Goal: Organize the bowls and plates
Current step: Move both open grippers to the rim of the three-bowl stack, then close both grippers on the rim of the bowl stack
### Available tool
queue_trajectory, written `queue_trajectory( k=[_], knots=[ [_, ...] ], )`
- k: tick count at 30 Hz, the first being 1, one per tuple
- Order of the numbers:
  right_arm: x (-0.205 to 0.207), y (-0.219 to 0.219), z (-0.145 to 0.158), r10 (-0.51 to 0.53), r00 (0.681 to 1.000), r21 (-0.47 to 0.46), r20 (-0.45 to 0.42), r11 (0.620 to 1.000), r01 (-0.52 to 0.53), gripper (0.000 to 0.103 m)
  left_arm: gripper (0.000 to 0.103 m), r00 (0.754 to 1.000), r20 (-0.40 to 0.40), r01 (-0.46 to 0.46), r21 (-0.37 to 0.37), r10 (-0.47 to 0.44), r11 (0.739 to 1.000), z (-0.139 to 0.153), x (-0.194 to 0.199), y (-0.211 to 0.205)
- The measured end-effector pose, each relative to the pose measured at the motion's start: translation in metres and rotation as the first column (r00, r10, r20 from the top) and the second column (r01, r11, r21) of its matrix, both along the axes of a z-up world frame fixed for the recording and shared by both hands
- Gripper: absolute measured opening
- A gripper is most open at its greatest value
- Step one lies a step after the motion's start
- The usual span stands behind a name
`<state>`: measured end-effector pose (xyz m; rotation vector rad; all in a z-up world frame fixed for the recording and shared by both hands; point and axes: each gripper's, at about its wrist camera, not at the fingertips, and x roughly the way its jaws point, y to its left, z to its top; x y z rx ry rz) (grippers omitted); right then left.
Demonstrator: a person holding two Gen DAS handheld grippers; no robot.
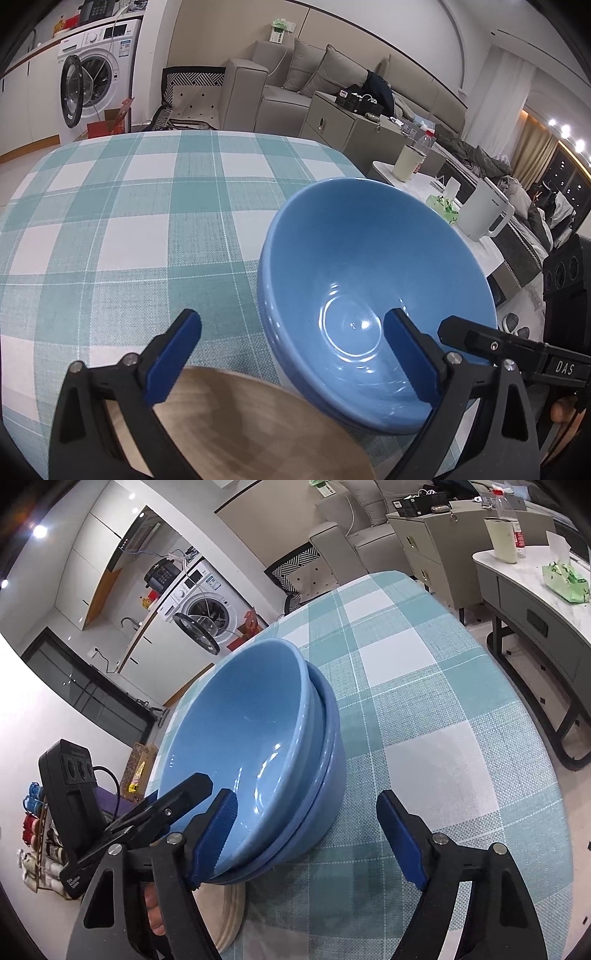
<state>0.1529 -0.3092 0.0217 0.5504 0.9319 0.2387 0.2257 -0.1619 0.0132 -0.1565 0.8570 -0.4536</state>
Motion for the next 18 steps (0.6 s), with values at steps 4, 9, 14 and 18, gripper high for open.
queue_trajectory(
  k=[4, 9, 14, 18],
  knots=[
    [-0.001, 0.0, -0.001, 0.002, 1.0, 0.007, 0.007, 1.0, -0.002, 0.077, 0.085, 1.0, 0.0, 0.011, -0.011, -0.011, 1.0, -0.001, -0.001, -0.001],
    [-0.005, 0.004, 0.003, 0.009, 1.0, 0.008, 0.024, 1.0, -0.01, 0.069, 0.051, 0.999, -0.02, 0.038, -0.02, -0.039, 0.999, -0.002, -0.004, -0.006],
    [-0.006, 0.009, 0.005, 0.016, 0.999, -0.007, 0.03, 1.0, -0.016, 0.059, 0.045, 0.999, -0.021, 0.028, -0.015, -0.028, 0.999, -0.001, -0.006, -0.006],
    [-0.007, 0.013, 0.008, 0.021, 0.999, -0.038, 0.039, 0.999, -0.019, 0.055, 0.042, 1.0, -0.015, 0.021, -0.007, -0.021, 1.0, 0.0, -0.007, -0.005]
  ],
)
